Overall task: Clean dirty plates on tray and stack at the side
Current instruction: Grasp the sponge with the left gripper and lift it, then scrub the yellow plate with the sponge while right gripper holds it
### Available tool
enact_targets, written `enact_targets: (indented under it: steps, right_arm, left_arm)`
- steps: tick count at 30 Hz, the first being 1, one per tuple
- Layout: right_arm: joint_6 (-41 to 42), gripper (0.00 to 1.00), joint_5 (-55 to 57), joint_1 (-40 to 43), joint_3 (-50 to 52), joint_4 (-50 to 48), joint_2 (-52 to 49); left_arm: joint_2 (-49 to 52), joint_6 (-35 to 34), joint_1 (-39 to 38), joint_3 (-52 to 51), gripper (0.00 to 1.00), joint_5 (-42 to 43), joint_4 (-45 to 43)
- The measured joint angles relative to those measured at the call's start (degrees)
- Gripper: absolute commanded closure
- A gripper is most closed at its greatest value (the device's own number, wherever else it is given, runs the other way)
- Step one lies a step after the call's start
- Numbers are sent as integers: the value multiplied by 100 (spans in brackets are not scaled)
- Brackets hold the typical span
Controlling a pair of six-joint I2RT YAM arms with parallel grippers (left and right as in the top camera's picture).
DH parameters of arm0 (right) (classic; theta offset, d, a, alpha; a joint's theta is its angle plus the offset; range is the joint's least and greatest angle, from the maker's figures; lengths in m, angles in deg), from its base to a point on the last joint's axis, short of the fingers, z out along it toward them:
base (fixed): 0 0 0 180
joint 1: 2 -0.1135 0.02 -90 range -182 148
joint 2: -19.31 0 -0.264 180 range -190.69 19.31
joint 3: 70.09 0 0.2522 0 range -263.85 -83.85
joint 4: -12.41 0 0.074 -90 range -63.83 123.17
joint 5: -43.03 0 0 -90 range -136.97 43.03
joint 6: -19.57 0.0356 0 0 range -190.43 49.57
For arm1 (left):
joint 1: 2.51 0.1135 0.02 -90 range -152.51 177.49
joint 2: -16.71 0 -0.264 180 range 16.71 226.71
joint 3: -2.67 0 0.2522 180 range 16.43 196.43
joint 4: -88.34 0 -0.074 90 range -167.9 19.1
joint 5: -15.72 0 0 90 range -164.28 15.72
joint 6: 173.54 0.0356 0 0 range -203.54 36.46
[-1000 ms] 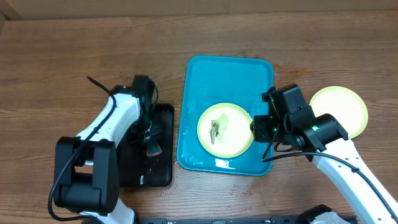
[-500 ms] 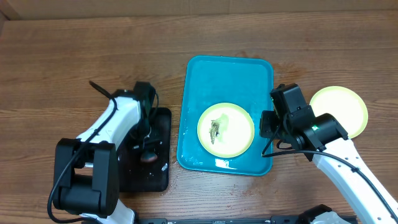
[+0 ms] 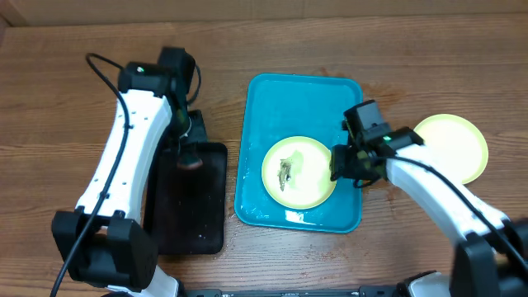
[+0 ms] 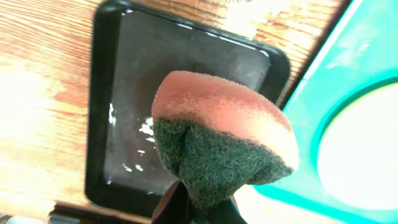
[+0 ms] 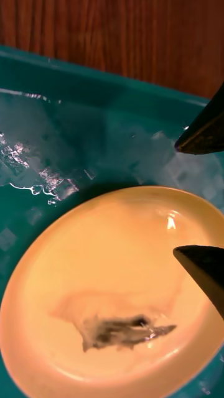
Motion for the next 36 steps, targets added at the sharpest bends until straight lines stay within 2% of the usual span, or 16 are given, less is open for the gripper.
enact_targets:
  steps: [3,4,6,9,11,16,23,27,36]
  right_arm:
    - [-61,51,-87,0,0,-168,-363]
    - [-81,54,-94,0,0,-227,-472]
    - [-133,66,-98,2,0,-345,-656]
    - [-197,91,-103,0,0,-415,-914]
    - [-175,96,-151,2,0,-407,-1021]
    - [-125,96,-216,17,-7,-433,-1005]
    - [-61,96,-229,17,-7,-442,-1005]
    - [-59,96,-232,17,-4,-439,-1005]
    - [-59,96,-232,17,-4,-439,-1005]
  left_arm:
    - [-9,0,0,566,96,4,348]
    - [-22,0,0,728,96,22,420]
    - [-48,0,0,949,96,68,481]
    - [-101,0,-70,1045,96,164,396]
    - [-101,0,-170,1043,96,243,280]
    - [-105,-26,-748,793,96,365,-573]
    - [37,-555,-1775,-748,96,590,-2413]
    - [538,-866,-2251,-1307,96,964,-3322]
    - [1893,-1128,-2533,-1126,96,1545,-3591]
